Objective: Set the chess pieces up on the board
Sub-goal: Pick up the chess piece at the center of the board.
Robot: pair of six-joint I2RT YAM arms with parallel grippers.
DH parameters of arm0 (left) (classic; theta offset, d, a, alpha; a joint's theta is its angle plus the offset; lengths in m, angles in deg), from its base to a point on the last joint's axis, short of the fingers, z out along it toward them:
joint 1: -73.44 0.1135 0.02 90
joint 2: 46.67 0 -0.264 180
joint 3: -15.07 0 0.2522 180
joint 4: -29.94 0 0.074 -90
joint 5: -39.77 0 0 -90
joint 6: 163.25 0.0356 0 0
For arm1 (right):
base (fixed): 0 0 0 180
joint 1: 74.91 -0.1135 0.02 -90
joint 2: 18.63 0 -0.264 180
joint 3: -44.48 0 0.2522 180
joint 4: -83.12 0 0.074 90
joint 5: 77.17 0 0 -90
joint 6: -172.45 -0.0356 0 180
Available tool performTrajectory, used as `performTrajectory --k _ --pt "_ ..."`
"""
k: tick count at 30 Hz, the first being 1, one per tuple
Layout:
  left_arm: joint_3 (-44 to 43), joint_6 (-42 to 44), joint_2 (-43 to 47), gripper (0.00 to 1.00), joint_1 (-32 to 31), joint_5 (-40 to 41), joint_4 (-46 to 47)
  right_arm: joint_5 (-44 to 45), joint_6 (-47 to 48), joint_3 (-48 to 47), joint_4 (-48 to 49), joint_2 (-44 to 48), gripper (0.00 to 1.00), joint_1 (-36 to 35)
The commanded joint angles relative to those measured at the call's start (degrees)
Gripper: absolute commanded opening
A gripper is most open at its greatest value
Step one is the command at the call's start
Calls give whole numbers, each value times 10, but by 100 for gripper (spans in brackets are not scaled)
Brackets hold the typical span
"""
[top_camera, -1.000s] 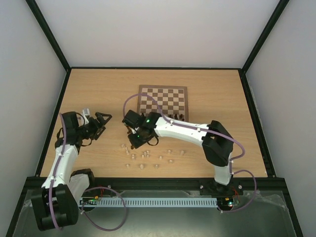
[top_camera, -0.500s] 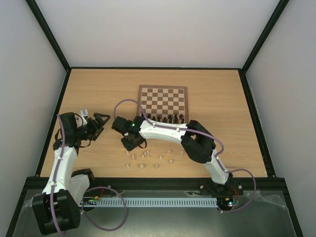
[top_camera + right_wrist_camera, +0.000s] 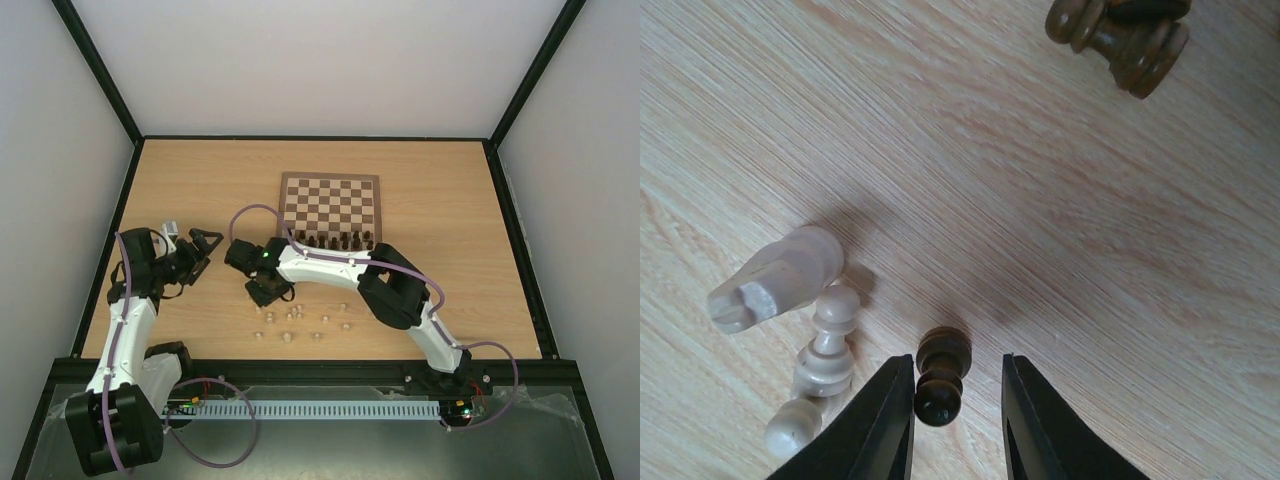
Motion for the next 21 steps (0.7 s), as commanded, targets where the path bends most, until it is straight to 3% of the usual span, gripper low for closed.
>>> performTrajectory --k 1,9,15,21 --pt "-11 0 5 99 5 -11 0 -1 1 -12 -34 -12 23 -3" --pt "-9 -1 5 99 5 -14 3 8 1 -15 -33 -4 4 -3" --pt "-12 -1 2 99 6 -15 6 33 3 -6 -53 54 2 8" --pt "-12 -2 -5 100 6 -19 13 68 12 1 -88 147 3 61"
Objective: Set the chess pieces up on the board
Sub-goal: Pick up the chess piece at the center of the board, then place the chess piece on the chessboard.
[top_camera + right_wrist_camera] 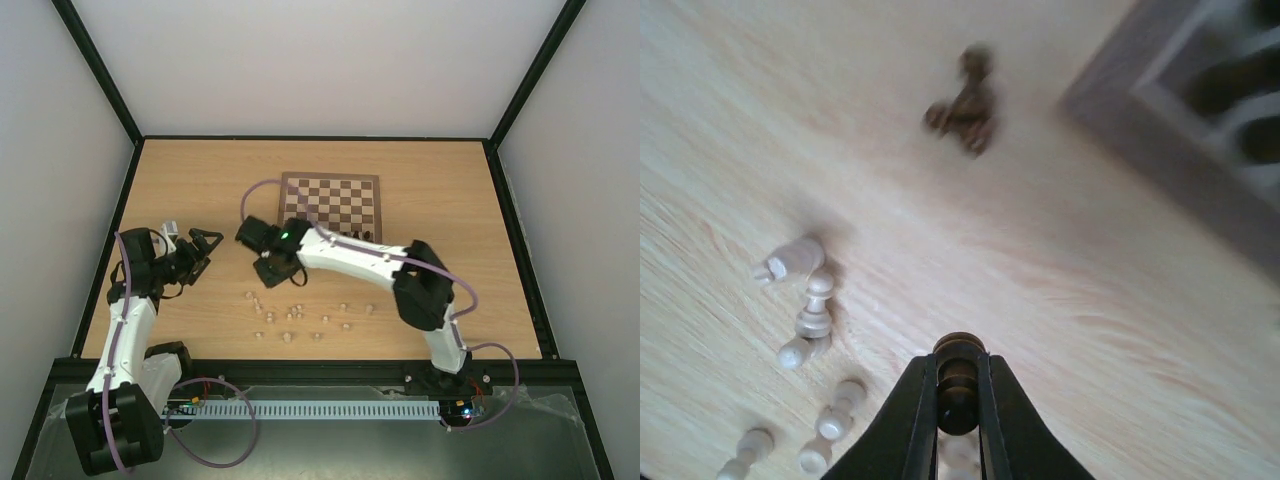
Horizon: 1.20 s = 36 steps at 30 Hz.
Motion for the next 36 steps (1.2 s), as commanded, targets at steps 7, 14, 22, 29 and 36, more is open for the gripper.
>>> performTrajectory --k 7,14,22,29,36 --pt "-15 3 -18 100 3 -16 20 56 34 -25 -90 95 3 142" --pt "-20 10 -39 100 3 -18 24 47 54 -61 -97 50 4 215" --pt "-22 11 -54 100 4 -17 33 27 70 -99 -108 -22 4 241" --pt "-21 12 -60 99 3 -16 37 33 70 -80 -103 -40 4 247" --pt "-19 10 -62 100 3 -15 42 36 69 -52 -91 -46 4 260"
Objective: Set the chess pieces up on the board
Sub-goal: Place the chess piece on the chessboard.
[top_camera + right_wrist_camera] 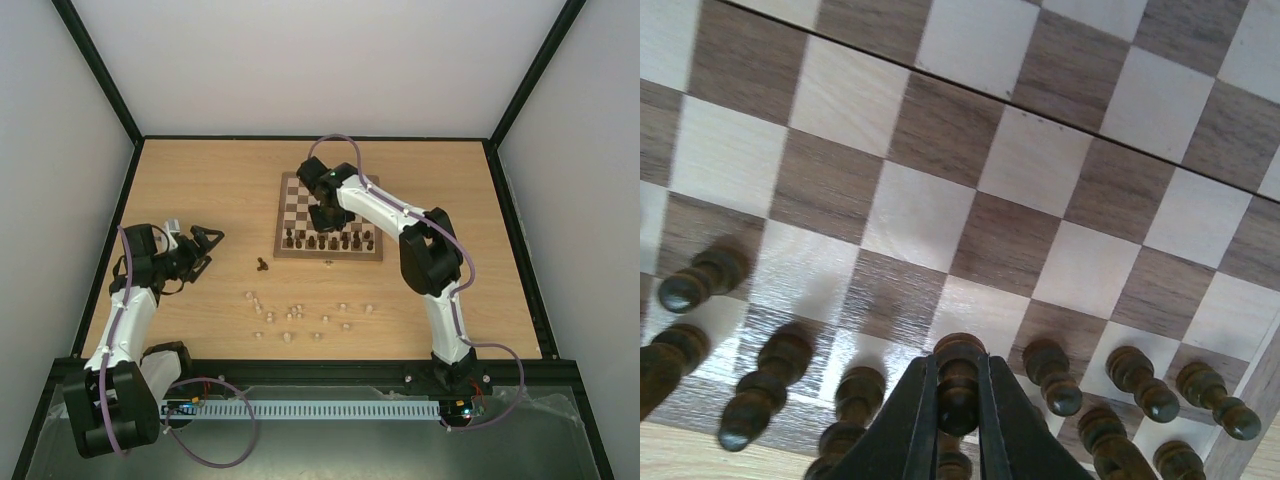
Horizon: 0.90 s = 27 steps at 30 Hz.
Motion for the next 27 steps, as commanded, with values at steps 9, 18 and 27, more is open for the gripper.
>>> performTrajectory --k 9,18,27 --pt "-12 3 -2 99 3 -8 12 -13 11 32 -4 -15 5 19" --pt "-11 0 -1 99 3 -5 14 -28 16 33 9 -25 6 19" --pt "-11 0 -3 100 3 -3 15 -29 16 36 11 -26 13 19"
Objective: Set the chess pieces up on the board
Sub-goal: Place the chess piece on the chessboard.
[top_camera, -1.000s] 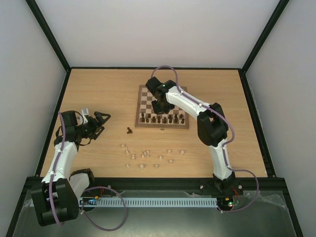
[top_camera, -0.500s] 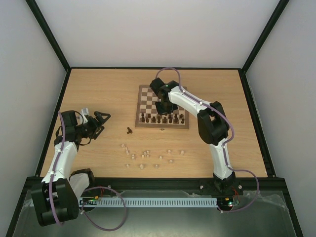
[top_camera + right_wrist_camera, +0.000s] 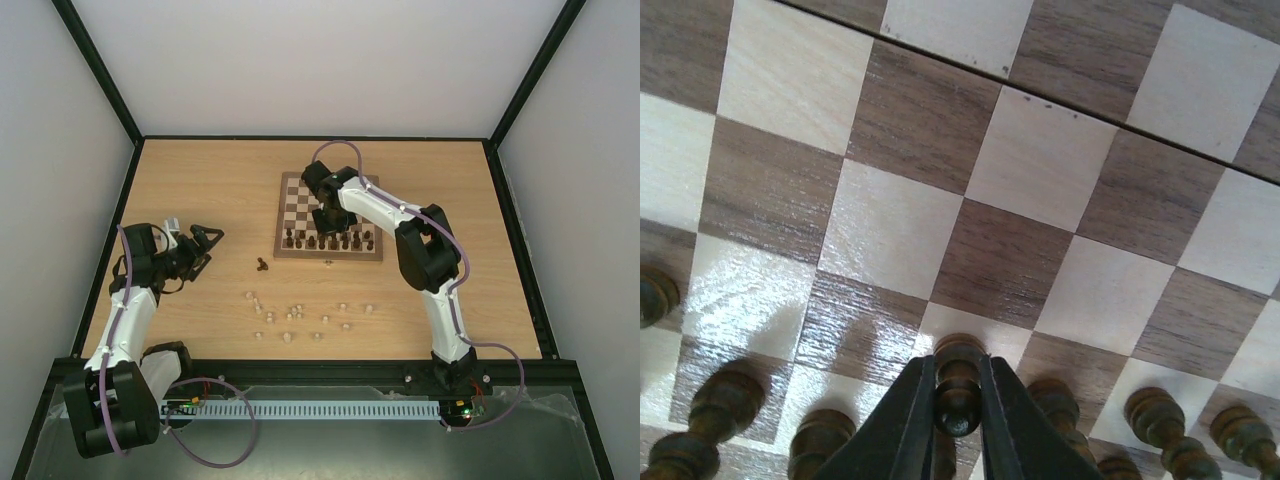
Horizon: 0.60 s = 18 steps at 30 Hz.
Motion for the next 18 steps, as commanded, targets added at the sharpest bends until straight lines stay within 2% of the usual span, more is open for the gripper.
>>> performTrajectory --k 1,10,18 --pt "-10 0 -3 99 3 -4 6 -5 4 8 -14 -4 15 1" --pt "-9 -2 -1 99 3 -3 8 3 4 5 -19 10 21 1" --pt "-13 4 -7 99 3 0 12 31 -7 -1 -12 60 44 3"
